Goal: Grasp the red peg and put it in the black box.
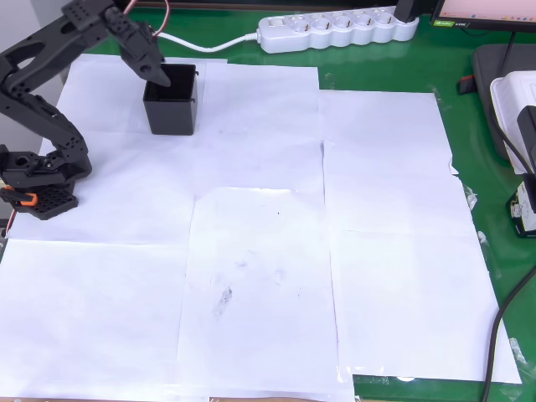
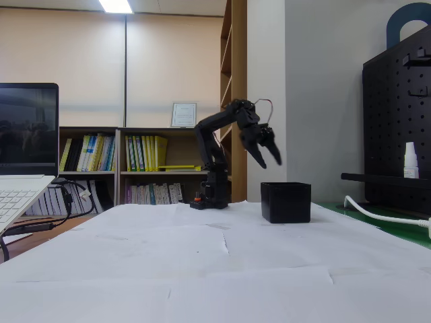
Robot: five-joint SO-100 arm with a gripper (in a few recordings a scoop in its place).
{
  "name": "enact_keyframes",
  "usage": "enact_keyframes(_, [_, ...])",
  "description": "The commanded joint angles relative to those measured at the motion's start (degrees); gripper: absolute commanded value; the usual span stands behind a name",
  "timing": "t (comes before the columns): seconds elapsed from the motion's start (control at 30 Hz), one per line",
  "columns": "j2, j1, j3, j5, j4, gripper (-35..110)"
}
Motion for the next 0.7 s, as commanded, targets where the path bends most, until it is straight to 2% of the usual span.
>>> enact_keyframes(0.0, [-13.0, 10.5, -2.3, -7.6, 0.4, 0])
enact_keyframes(0.13, [-23.3, 23.1, -25.4, -15.7, -12.9, 0])
enact_keyframes(0.23, [-29.3, 28.6, -45.9, -21.3, -26.1, 0])
enact_keyframes(0.27, [-30.8, 30.0, -49.9, -24.0, -26.8, 0])
enact_keyframes(0.4, [-39.6, 31.0, -59.7, -27.9, -20.1, 0])
enact_keyframes(0.5, [-46.3, 29.4, -63.9, -26.9, -12.8, 0])
enact_keyframes(0.6, [-51.0, 28.9, -68.9, -25.2, -10.9, 0])
enact_keyframes(0.67, [-52.2, 30.6, -70.1, -30.5, -8.7, 0])
